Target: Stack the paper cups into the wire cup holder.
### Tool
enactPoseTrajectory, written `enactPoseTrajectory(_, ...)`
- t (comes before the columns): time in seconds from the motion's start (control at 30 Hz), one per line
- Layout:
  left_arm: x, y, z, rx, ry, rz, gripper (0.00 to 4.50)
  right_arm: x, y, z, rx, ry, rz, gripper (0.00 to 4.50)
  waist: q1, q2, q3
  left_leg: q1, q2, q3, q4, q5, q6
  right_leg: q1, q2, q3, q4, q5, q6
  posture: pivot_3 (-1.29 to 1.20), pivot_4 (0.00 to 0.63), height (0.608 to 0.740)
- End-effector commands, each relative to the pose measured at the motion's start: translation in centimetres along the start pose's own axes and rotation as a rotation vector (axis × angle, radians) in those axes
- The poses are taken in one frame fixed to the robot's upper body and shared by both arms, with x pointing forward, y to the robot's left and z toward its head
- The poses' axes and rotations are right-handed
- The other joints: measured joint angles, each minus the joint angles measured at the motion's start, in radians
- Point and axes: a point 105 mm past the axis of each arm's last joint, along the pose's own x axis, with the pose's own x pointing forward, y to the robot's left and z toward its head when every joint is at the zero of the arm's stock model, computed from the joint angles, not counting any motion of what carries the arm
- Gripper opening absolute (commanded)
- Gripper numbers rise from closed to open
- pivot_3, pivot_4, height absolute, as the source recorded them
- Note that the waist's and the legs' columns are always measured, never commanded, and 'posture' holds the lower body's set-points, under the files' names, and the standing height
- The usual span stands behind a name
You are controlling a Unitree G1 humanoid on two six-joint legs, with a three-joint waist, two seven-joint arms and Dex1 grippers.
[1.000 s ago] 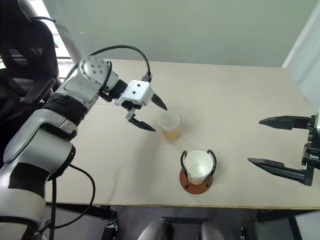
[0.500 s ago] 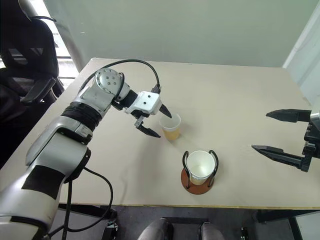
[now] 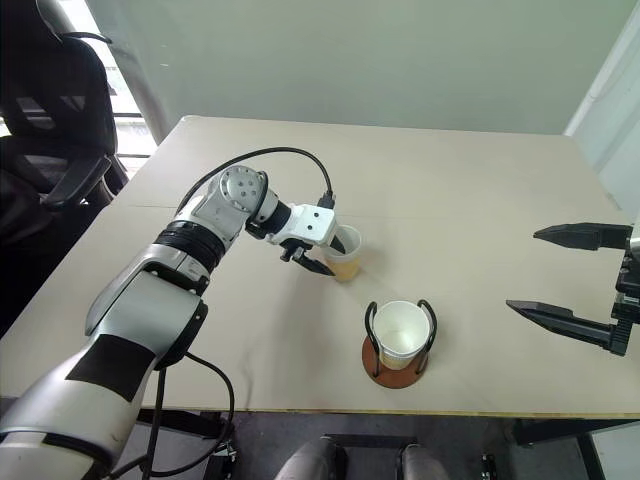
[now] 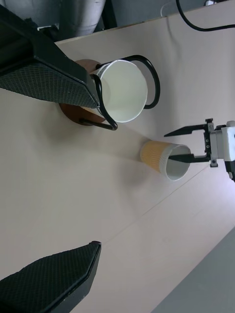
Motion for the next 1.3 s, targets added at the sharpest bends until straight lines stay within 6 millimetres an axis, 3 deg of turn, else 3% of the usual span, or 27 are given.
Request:
enactPoseTrajectory(0.03,-0.7,0.6,1.1,0.035,-0.033,0.005,0.87,-0.7,0.0,0.7,-0.033,-0.014,-0.022,4.50,0.000,0.000,0.000,0.000,0.000,0.000,0.000,0.000,0.000,0.000,0.000,0.000,0.000,0.000,0.000,0.00,0.150,0.740)
enactPoseTrajectory(0.1,-0.8,0.5,1.4,0.037,-0.050,-0.011,0.11,-0.7,-0.1,0.7,-0.032,-0.013,-0.020,4.50,0.000,0.000,0.000,0.000,0.000,0.000,0.000,0.000,0.000,0.000,0.000,0.000,0.000,0.000,0.000,0.00,0.150,0.740)
enactPoseTrajectory(0.13,-0.9,0.4,1.5,0.039,-0.057,-0.020,0.02,-0.7,-0.1,0.8,-0.033,-0.014,-0.017,4.50,0.000,0.000,0.000,0.000,0.000,0.000,0.000,0.000,0.000,0.000,0.000,0.000,0.000,0.000,0.000,0.00,0.150,0.740)
enactPoseTrajectory(0.3,-2.0,0.2,2.1,0.073,-0.080,-0.060,0.02,-0.8,0.1,0.9,-0.045,-0.023,0.002,4.50,0.000,0.000,0.000,0.000,0.000,0.000,0.000,0.000,0.000,0.000,0.000,0.000,0.000,0.000,0.000,0.00,0.150,0.740)
enactPoseTrajectory(0.4,-3.4,0.9,3.5,0.128,-0.094,-0.038,0.02,-1.7,1.7,2.9,-0.047,-0.139,0.105,4.50,0.000,0.000,0.000,-0.001,0.000,0.000,0.000,0.000,0.000,0.000,0.000,0.000,0.000,0.000,0.000,0.00,0.150,0.740)
enactPoseTrajectory(0.47,-5.4,1.7,6.6,0.190,-0.171,-0.009,0.02,-2.5,2.6,3.5,-0.049,-0.153,0.149,4.50,0.000,-0.001,0.001,-0.002,0.000,0.001,0.000,0.000,0.000,-0.002,0.000,0.001,0.000,0.000,0.000,0.00,0.150,0.740)
enactPoseTrajectory(0.57,-7.8,1.1,10.9,0.302,-0.275,-0.037,0.02,-3.1,3.0,3.2,-0.038,-0.126,0.154,4.50,0.000,-0.002,0.001,-0.004,0.001,-0.001,-0.001,0.001,-0.002,-0.002,0.001,0.000,-0.002,0.000,0.000,0.00,0.150,0.740)
enactPoseTrajectory(0.77,-8.7,-3.0,16.1,0.517,-0.401,-0.232,0.02,-2.6,3.2,3.0,-0.038,-0.114,0.145,4.50,-0.002,0.002,-0.001,0.002,-0.001,0.002,-0.001,-0.004,0.001,0.003,-0.001,0.002,-0.005,-0.002,-0.002,0.00,0.150,0.740)
enactPoseTrajectory(0.9,-7.7,-4.6,16.8,0.579,-0.401,-0.342,0.02,-2.6,3.1,2.8,-0.042,-0.098,0.126,4.50,-0.003,0.002,0.000,0.003,0.001,0.001,-0.001,-0.005,0.000,0.003,0.000,0.002,-0.003,-0.003,-0.002,0.00,0.150,0.740)
enactPoseTrajectory(1.07,-6.9,-5.0,17.3,0.596,-0.422,-0.394,0.02,-2.4,3.2,3.1,-0.047,-0.114,0.097,4.50,-0.007,0.002,0.001,0.003,0.001,0.001,-0.001,-0.005,-0.001,0.003,0.001,0.002,-0.002,-0.003,-0.007,0.00,0.150,0.740)
enactPoseTrajectory(1.3,-5.2,-5.5,16.4,0.608,-0.382,-0.462,0.02,-2.4,3.6,3.1,-0.045,-0.109,0.080,4.50,-0.009,0.002,0.001,0.003,0.000,0.001,0.001,-0.004,-0.001,0.003,0.000,0.003,-0.002,-0.003,-0.008,0.00,0.150,0.740)
